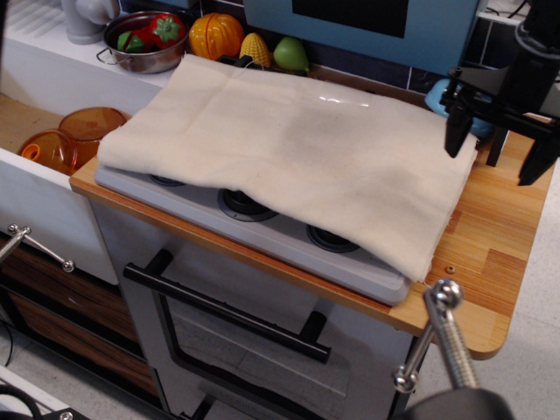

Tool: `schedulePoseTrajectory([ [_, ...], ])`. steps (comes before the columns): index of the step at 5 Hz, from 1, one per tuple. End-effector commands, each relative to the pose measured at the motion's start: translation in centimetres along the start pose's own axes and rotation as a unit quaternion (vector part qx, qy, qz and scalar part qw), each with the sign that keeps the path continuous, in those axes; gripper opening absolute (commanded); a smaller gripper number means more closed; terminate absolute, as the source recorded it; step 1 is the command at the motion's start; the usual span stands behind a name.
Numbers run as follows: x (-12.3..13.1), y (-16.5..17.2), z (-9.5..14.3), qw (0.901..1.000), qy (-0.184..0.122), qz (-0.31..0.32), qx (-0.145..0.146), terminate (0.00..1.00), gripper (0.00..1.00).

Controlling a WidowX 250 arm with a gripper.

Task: Fold cloth in half

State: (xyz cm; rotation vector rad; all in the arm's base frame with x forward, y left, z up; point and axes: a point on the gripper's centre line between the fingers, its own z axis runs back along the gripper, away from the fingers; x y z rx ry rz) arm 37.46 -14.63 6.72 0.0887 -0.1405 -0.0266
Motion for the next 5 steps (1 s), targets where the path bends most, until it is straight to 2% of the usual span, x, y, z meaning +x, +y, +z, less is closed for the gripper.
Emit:
schedulePoseTrajectory([
  [1,0.2,0.5,-0.4,0.9988,-0.033,-0.022,0.029,0.0,1.0],
  [3,0.4,0.7,-3.3,0.9969,-0.025,-0.025,0.07,0.0,1.0],
  [4,0.7,1.2,-4.0,0.9961,-0.025,-0.017,0.083,0.0,1.0],
  [5,0.8,2.1,-3.8,0.9959,-0.02,-0.011,0.087,0.0,0.0],
])
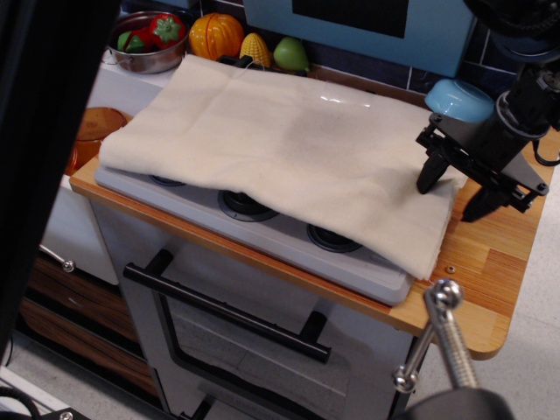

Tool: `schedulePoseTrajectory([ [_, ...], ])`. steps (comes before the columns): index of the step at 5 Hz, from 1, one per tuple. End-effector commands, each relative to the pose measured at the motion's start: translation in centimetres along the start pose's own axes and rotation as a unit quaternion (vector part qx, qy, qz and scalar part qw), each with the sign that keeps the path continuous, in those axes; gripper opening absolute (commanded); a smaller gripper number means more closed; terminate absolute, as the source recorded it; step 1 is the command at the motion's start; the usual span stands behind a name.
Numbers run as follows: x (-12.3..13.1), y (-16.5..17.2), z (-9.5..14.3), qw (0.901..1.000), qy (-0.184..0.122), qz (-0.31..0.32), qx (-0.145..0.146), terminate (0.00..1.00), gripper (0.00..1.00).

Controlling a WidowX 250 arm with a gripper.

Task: Fold cloth in half

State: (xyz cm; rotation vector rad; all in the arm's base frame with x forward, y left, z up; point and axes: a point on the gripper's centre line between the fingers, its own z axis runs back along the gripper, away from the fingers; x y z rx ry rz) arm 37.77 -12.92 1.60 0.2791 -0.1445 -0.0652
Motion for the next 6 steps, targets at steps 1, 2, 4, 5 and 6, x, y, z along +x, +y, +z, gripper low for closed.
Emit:
schedulePoseTrajectory([
  [1,1.4,3.0,1.9,0.9995,-0.019,0.024,-0.004,0.0,0.0],
  [2,1.8,5.2,4.0,0.9987,-0.019,0.039,-0.026,0.0,0.0],
  [4,2.5,11.0,8.0,0.9922,-0.044,0.074,-0.09,0.0,0.0],
  [5,2.3,15.1,8.3,0.9907,-0.023,0.062,-0.119,0.0,0.0],
  [6,0.9,18.6,8.5,0.9915,-0.012,0.024,-0.127,0.0,0.0],
])
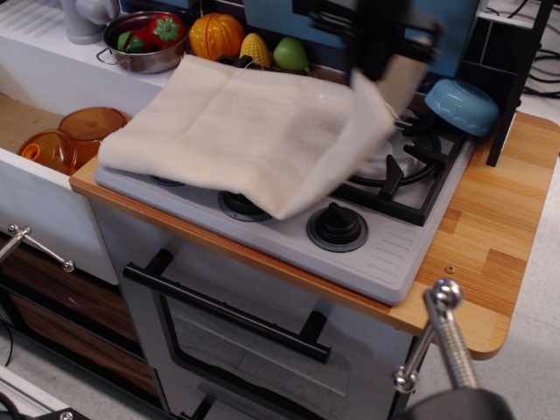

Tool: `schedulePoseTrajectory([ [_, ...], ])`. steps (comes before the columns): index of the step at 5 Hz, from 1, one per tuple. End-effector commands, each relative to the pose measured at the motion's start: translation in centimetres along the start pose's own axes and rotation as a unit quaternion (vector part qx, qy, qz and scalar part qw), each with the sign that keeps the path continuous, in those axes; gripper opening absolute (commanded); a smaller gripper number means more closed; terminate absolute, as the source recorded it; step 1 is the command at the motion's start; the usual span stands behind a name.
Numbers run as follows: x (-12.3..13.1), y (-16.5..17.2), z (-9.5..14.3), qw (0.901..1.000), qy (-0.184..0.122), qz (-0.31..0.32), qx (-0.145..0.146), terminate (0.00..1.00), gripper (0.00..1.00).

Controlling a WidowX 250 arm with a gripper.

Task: Fold cloth in half

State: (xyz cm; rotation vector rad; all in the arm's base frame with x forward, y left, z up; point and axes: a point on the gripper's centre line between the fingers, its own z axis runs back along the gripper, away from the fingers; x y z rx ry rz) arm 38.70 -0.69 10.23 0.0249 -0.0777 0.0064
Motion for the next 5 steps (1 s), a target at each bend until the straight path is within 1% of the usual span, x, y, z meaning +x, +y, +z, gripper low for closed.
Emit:
schedulePoseTrajectory([
  [1,-0.8,6.5,4.5,0.9985,-0.036,-0.032,0.026,0.0,0.0],
  [2,-1.4,9.2,4.3,0.9981,-0.019,-0.037,0.047,0.0,0.0],
  [3,-0.5,13.7,2.3,0.9942,-0.023,-0.006,0.105,0.0,0.0],
  [4,-0.4,17.8,0.4,0.9869,-0.017,0.003,0.161,0.0,0.0],
  [5,-0.5,20.5,-1.1,0.9759,-0.021,0.017,0.217,0.0,0.0],
])
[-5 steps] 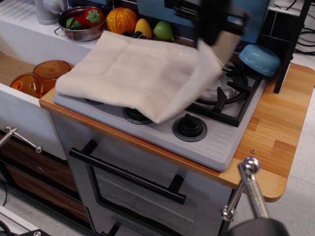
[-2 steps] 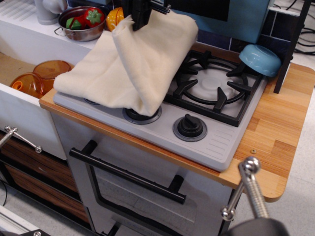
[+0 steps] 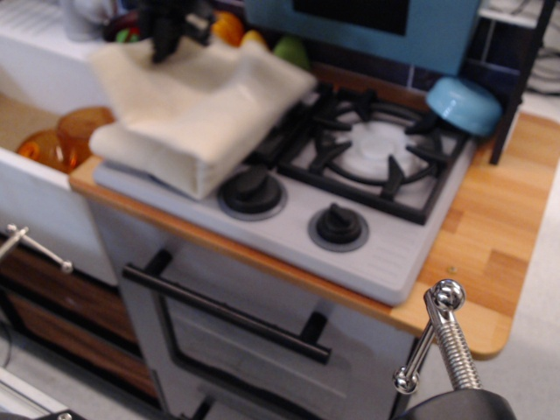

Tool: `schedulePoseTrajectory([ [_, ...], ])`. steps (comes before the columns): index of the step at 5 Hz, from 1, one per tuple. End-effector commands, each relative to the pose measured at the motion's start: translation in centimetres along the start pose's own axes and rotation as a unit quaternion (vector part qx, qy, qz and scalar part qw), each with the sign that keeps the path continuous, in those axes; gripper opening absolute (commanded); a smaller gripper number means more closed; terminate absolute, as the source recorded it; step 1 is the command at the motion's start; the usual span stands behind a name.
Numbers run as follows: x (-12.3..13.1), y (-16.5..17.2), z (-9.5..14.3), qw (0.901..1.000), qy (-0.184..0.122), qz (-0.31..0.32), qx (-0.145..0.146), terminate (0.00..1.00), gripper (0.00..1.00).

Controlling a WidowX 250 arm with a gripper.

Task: Fold cloth in half

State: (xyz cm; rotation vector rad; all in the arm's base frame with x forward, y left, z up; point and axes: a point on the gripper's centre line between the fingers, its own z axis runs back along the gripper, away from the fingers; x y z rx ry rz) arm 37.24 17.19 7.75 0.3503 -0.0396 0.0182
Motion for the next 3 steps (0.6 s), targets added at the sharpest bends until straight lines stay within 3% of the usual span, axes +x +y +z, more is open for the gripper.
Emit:
schedulePoseTrajectory([
  [1,1.04,3.11,0.74,0.9975,-0.035,0.025,0.055,0.0,1.0],
  [2,1.04,3.11,0.74,0.9975,-0.035,0.025,0.055,0.0,1.0],
  [3,1.04,3.11,0.74,0.9975,-0.035,0.025,0.055,1.0,1.0],
])
